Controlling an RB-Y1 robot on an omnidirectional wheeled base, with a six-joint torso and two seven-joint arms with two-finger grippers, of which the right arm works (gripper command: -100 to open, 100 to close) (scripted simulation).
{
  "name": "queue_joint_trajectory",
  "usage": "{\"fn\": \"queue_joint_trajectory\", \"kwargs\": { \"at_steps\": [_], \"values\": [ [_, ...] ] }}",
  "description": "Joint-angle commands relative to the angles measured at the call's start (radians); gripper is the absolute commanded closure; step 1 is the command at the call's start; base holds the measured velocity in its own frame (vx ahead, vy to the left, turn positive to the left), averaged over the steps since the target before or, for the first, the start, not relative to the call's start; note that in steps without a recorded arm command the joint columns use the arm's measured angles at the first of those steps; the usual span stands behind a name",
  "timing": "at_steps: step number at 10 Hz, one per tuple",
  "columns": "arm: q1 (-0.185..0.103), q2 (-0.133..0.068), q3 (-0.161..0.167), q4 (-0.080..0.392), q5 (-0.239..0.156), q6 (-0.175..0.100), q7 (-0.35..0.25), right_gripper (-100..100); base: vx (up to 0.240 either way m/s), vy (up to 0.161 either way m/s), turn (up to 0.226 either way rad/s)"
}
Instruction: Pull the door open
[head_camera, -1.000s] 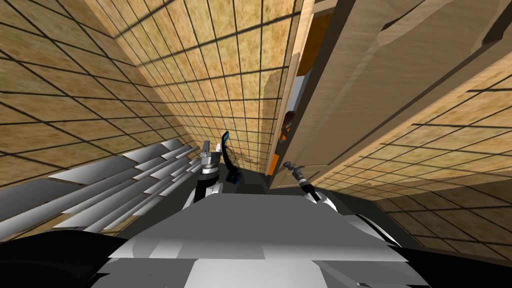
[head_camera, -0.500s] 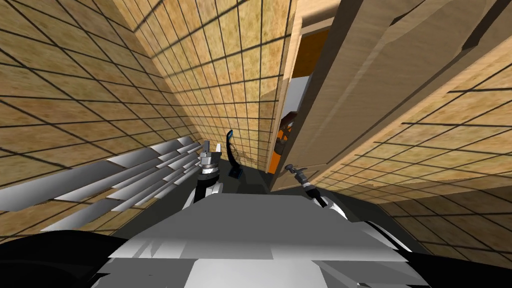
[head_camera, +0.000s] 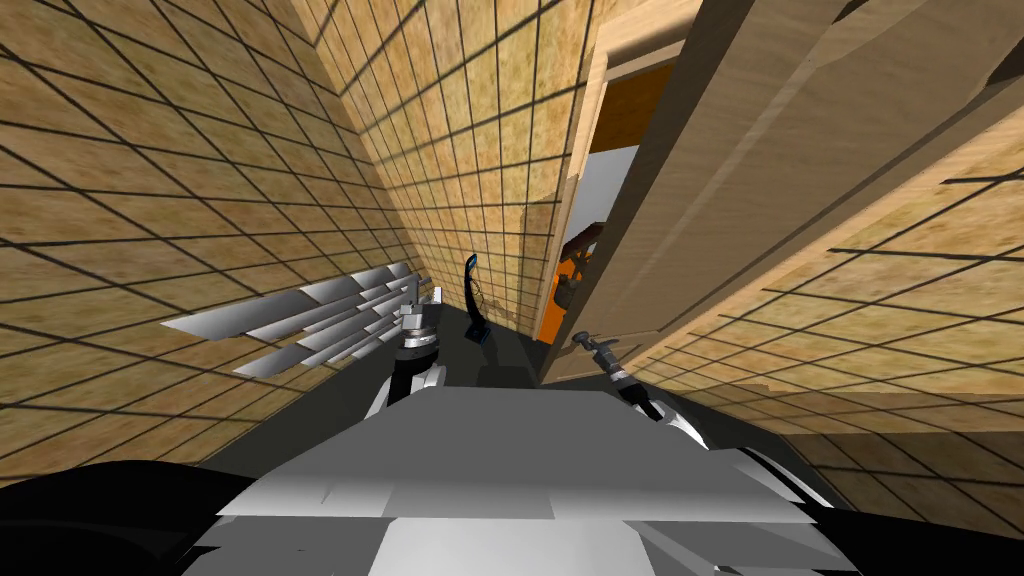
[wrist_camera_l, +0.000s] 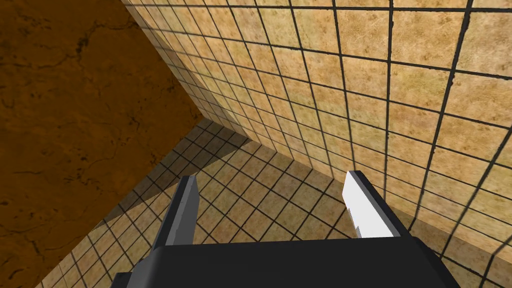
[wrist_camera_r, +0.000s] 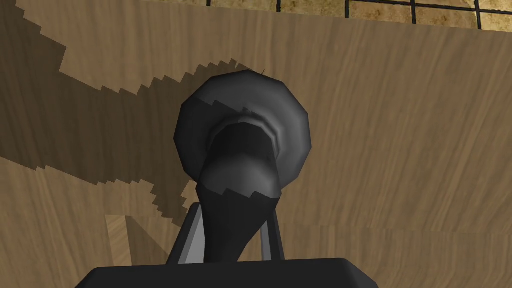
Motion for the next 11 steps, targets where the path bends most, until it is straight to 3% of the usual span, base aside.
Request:
{"fn": "queue_joint_trajectory", "kwargs": {
  "at_steps": [1,3,4,5,11],
  "values": [
    [0.019,-0.015,0.0,0.002,0.0,-0.031,-0.008,100,-0.239,-0.158,0.231],
    [0.019,-0.015,0.0,0.002,0.0,-0.031,-0.008,100,-0.124,-0.043,0.036],
    [0.029,-0.023,0.002,0.011,0.001,-0.056,-0.014,100,-0.14,-0.064,0.194],
    [0.029,-0.016,0.004,0.005,0.002,-0.038,-0.012,100,-0.083,-0.05,0.069],
    [0.062,-0.036,-0.001,0.048,-0.003,-0.126,-0.019,100,-0.205,-0.108,0.218]
  ]
}}
